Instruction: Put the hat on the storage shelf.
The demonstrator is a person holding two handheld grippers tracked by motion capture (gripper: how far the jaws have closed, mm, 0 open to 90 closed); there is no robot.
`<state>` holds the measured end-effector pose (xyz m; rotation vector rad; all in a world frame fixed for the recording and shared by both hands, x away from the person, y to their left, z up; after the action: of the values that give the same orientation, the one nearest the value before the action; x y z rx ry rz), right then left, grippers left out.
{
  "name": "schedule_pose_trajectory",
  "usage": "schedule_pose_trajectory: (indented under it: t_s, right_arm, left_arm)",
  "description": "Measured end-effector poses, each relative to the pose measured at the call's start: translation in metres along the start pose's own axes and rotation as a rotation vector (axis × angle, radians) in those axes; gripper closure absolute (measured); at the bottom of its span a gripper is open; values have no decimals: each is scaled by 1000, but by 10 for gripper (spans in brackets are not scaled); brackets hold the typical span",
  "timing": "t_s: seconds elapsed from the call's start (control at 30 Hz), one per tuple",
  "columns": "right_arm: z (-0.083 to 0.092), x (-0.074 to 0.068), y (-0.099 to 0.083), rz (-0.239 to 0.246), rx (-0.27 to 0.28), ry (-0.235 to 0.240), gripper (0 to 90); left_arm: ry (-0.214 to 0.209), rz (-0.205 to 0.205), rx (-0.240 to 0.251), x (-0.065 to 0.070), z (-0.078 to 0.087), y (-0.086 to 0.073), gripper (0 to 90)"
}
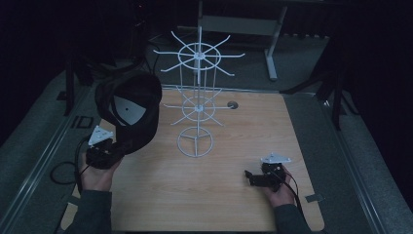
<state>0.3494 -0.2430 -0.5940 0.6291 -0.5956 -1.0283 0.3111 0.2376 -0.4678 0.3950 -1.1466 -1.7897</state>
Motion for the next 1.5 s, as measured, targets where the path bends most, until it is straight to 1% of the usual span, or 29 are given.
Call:
schedule_pose_trajectory:
  t_s: [0.13,0.2,0.37,0.53,0.77,0.8,0.9,0.97,1.0,1.07,1.13,1.37,1.4,1.5]
  right_arm:
    - [0,0,0,0,0,0,115]
    - [0,0,0,1,0,0,115]
    - [0,0,0,2,1,-1,115]
    - [0,0,0,3,1,-1,115]
    - [0,0,0,3,1,-1,115]
    - [0,0,0,3,1,-2,115]
    - [0,0,0,2,1,-1,115]
    - [0,0,0,2,1,-1,115]
    - [0,0,0,2,1,-1,115]
    - [0,0,0,3,2,-2,115]
    - [0,0,0,3,2,-2,115]
    - [0,0,0,3,2,-2,115]
    - [0,0,0,3,2,-2,115]
    - [0,0,0,3,1,-1,115]
  left_arm:
    - [9,-9,7,1,3,3,867]
    - [29,-19,11,1,5,6,867]
    - [47,-33,37,3,10,9,867]
    - [52,-33,47,3,12,10,867]
    - [59,-32,49,2,13,12,867]
    - [71,-35,53,2,14,13,867]
    - [83,-40,62,4,15,16,867]
    - [83,-40,62,4,15,16,867]
    - [85,-51,70,6,17,19,867]
    - [75,-53,80,7,18,22,867]
    - [84,-62,82,8,19,24,867]
    - [94,-66,93,9,20,28,867]
    - [111,-71,100,11,21,30,867]
    - [121,-77,109,13,21,32,867]
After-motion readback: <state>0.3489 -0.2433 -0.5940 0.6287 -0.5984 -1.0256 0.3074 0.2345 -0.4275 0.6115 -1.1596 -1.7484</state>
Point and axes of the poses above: each handheld gripper's, and its own axes: z roughly backward along the jaws, y roughly out of its top, x roughly to its right, the point moved 4 cm from there along -z, roughly forward along the jaws, and after that the axes turned 12 degrees about -y, right-handed, at the moved point
